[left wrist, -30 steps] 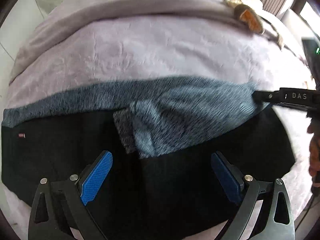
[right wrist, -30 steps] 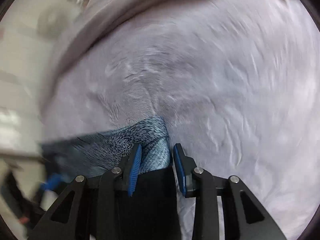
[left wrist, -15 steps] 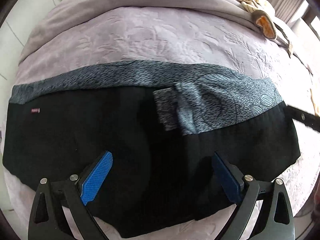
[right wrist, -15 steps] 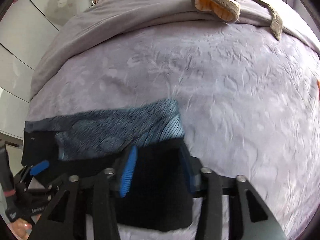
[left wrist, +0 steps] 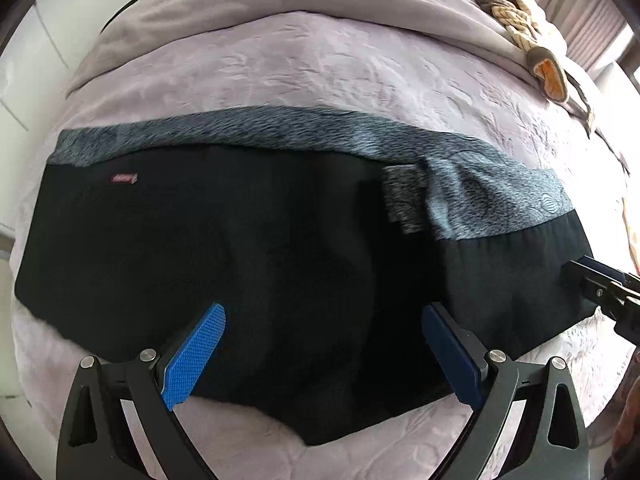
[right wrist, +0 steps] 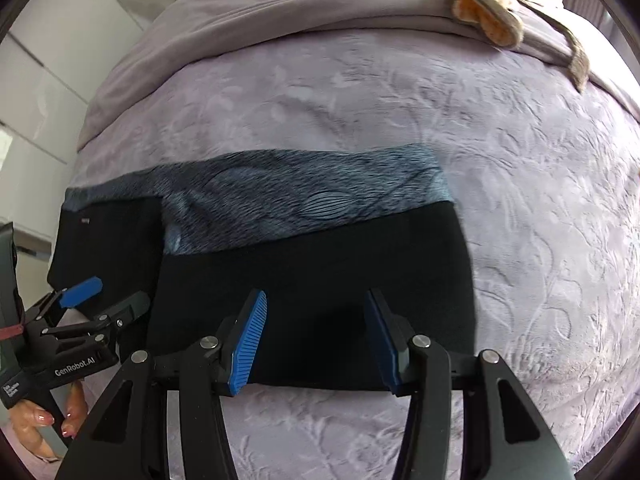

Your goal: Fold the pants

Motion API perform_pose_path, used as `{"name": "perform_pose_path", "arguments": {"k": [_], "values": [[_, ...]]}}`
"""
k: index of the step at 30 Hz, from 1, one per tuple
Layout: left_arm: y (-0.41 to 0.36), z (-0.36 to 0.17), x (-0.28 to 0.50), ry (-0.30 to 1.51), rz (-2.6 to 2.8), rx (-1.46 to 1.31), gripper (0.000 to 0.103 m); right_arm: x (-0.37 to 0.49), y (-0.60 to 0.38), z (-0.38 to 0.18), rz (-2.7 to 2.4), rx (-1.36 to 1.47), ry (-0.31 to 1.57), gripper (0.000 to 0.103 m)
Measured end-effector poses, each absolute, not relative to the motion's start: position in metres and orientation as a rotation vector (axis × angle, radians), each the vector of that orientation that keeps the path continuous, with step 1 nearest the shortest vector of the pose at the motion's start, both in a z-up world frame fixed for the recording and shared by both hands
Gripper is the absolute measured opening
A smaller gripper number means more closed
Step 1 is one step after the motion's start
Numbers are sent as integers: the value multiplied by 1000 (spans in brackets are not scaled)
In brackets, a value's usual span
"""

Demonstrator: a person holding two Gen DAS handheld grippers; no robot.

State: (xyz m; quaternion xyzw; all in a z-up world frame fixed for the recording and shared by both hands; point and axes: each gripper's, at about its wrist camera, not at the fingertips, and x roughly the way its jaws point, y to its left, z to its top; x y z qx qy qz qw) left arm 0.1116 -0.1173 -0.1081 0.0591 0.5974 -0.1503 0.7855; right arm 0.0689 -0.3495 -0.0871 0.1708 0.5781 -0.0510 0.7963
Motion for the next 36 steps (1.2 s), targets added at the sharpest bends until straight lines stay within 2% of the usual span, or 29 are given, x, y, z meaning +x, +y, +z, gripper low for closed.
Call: {"name": "perform_pose_path", "arguments": {"k": [16,23,36], "values": [[-8,-104,97,1307,-161,5,99,95,-258,-98,48,257,1314,55],[45,-109,101,1313,-71,-69,99,100,-246,-113,45,220,1345,64],[159,-103,112,1199,-108,-434,99,112,-228,-122,44,164,1374,69]]}}
